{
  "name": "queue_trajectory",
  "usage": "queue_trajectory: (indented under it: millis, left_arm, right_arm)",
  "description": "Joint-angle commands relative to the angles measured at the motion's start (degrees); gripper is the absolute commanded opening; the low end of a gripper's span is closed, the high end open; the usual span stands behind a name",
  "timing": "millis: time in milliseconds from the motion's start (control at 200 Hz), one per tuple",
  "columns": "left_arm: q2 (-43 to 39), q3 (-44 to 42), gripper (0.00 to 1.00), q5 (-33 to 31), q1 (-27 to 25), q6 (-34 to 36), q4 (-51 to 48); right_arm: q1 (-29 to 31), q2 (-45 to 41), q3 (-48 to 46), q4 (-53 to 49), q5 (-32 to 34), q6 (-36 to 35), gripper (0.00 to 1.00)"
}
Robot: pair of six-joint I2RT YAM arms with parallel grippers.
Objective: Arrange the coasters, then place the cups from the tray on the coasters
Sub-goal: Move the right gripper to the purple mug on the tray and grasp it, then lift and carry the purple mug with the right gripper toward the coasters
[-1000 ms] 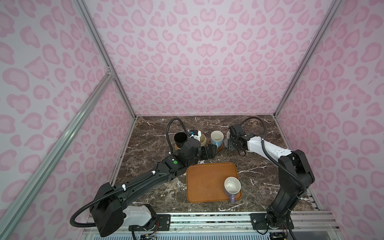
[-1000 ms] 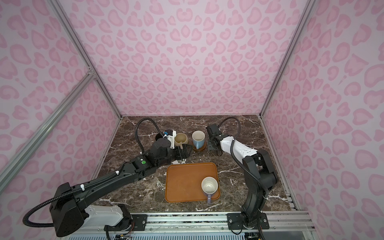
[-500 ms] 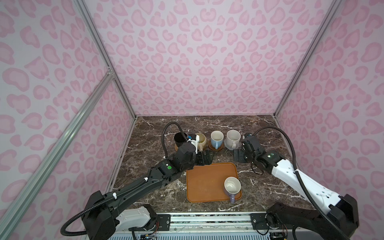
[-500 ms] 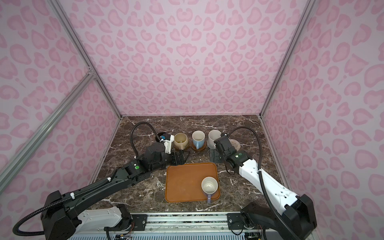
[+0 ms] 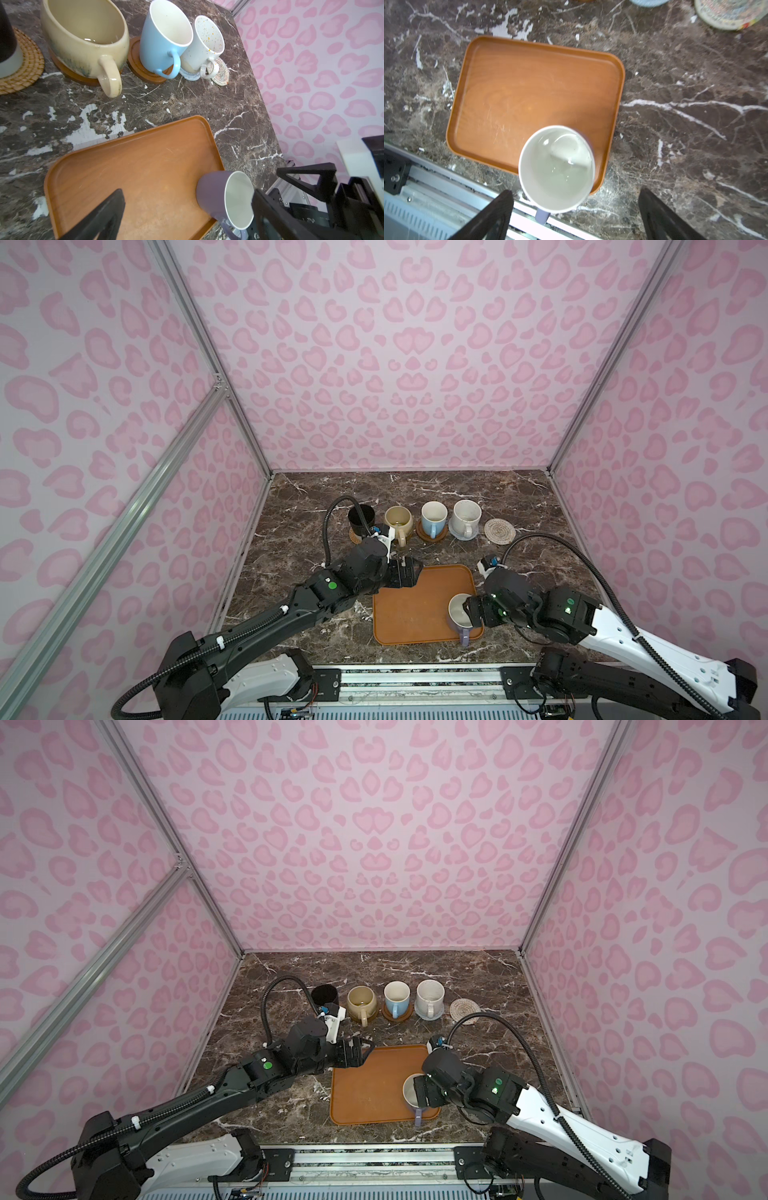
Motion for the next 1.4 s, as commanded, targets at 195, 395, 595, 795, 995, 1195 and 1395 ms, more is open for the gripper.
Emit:
queue_trajectory:
  millis: [195,395,595,795,995,1195,1395]
  left_arm:
    - [-1.79,-2.66,0.97,2.47,-0.01,-0.84,1.78]
    - [-1.70,-5.08,0.97,7.59,-0.11,-1.46,4.75]
    - [-2.98,-7.13,0.97,2.95,-0.53,-2.22,2.86]
    - [-2.20,-7.97,0.97,3.99,-0.80,-3.14,4.53]
    - [-2.24,-7.57,0.97,3.43,-1.72,-3.55,4.61]
    - [-3.15,-7.49,0.97,2.70,-2.82,-4.55,5.44]
    - [-5.39,-7.49,0.97,1.86,-3.95,-6.36,7.08]
  right_arm:
    - [15.17,2.31,-4.18,1.77,7.66,14.23,0.95]
    - [15.94,6.21,-7.56,7.62,6.75,15.30,0.94]
    - [16.61,13.13,-6.36,7.76,9.89,16.07,0.73]
    - [16.24,18.10,-4.50,5.54,12.44,17.72,0.55]
    - [14.99,17.87,-6.71,9.09,11.70,17.63,0.43]
    - [14.42,16.81,-7.97,11.09,11.90,17.32,0.26]
    - [13.98,16.56,-7.66,11.28,12.90,16.44,0.04]
